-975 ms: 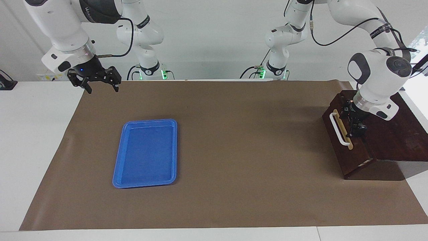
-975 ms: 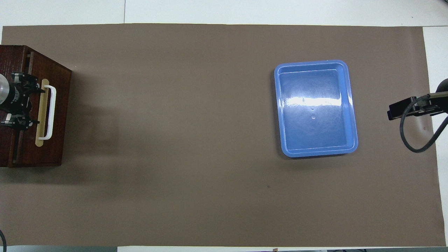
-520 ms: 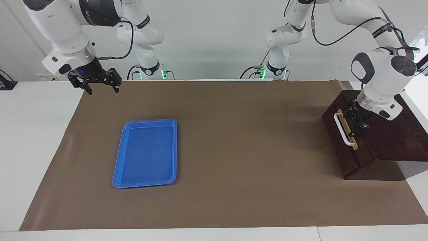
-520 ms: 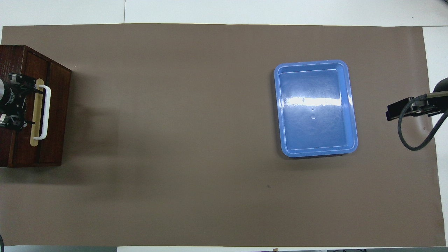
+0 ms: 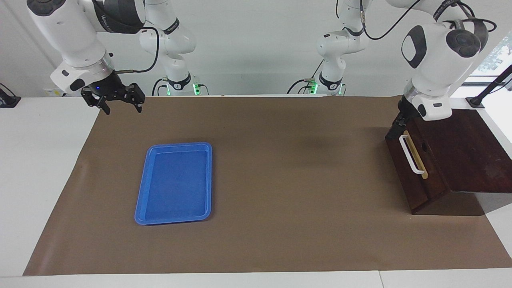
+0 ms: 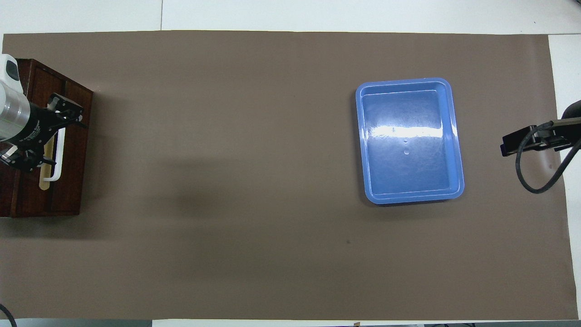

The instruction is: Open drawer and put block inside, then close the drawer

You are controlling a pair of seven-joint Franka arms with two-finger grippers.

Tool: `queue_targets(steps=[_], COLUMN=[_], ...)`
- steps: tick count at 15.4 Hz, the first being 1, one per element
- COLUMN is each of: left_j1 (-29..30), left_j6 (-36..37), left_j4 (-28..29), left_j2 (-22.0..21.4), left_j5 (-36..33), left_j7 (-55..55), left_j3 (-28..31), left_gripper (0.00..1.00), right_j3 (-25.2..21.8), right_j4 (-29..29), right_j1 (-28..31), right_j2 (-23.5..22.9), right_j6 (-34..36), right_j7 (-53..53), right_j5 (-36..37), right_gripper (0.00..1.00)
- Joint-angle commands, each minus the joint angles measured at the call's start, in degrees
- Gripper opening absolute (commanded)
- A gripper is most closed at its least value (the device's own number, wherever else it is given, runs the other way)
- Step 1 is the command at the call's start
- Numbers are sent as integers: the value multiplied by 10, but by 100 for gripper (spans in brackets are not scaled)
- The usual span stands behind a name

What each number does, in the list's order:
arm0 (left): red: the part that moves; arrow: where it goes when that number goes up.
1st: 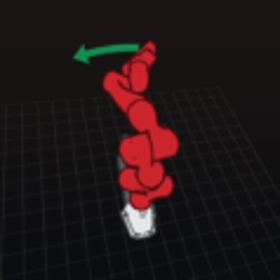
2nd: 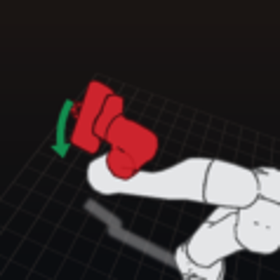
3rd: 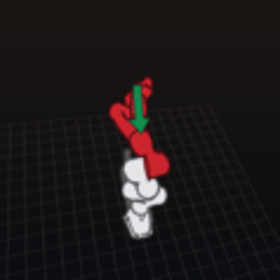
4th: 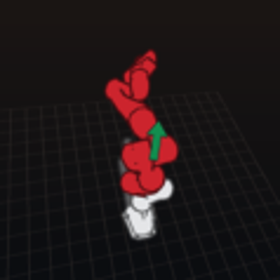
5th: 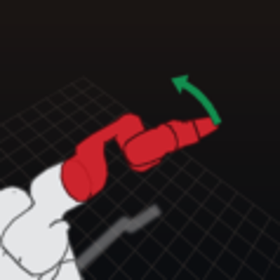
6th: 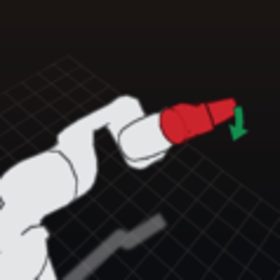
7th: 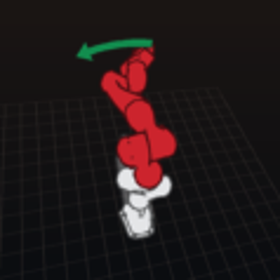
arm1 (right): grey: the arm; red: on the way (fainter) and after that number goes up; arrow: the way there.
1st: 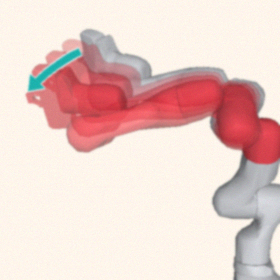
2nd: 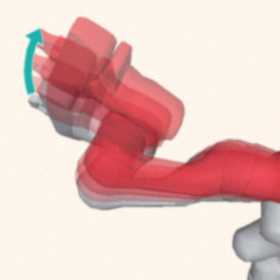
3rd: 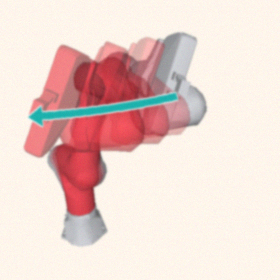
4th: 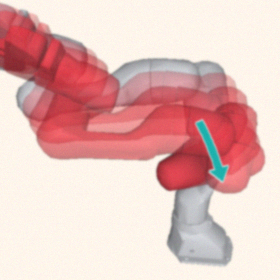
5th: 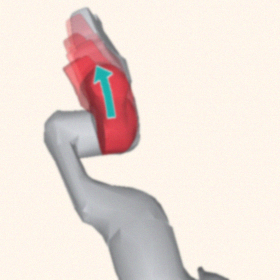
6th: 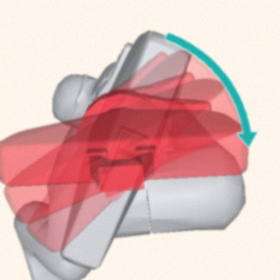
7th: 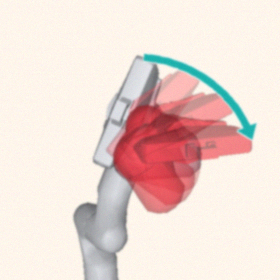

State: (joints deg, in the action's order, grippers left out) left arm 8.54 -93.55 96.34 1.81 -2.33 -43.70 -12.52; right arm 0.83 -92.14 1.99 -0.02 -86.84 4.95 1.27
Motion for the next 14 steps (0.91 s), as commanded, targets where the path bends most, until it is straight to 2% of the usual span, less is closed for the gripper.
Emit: queue_targets(steps=[1,5,7,10,12,14], left_j1=[-11,-31,-39,-52,-78,-78], left_j6=[27,55,79,75,79,76], left_j4=[-27,-42,-57,-28,-28,-33], left_j2=[9,16,18,-17,-20,-17], left_j5=[25,15,-11,-8,-4,7], left_j7=[118,323,360,386,389,392], left_j3=[2,14,15,18,42,48], left_gripper=[100,100,100,100,100,100], right_j3=[10,10,10,10,10,10], right_j4=[-8,-8,-8,-8,-8,-8], right_j1=[14,14,14,14,14,14], right_j2=[11,11,11,11,11,11], right_j6=[-3,-3,-3,-3,-3,-3], right_j7=[9,9,9,9,9,9], right_j5=[2,2,2,2,2,2], right_gripper=[100,100,100,100,100,100])
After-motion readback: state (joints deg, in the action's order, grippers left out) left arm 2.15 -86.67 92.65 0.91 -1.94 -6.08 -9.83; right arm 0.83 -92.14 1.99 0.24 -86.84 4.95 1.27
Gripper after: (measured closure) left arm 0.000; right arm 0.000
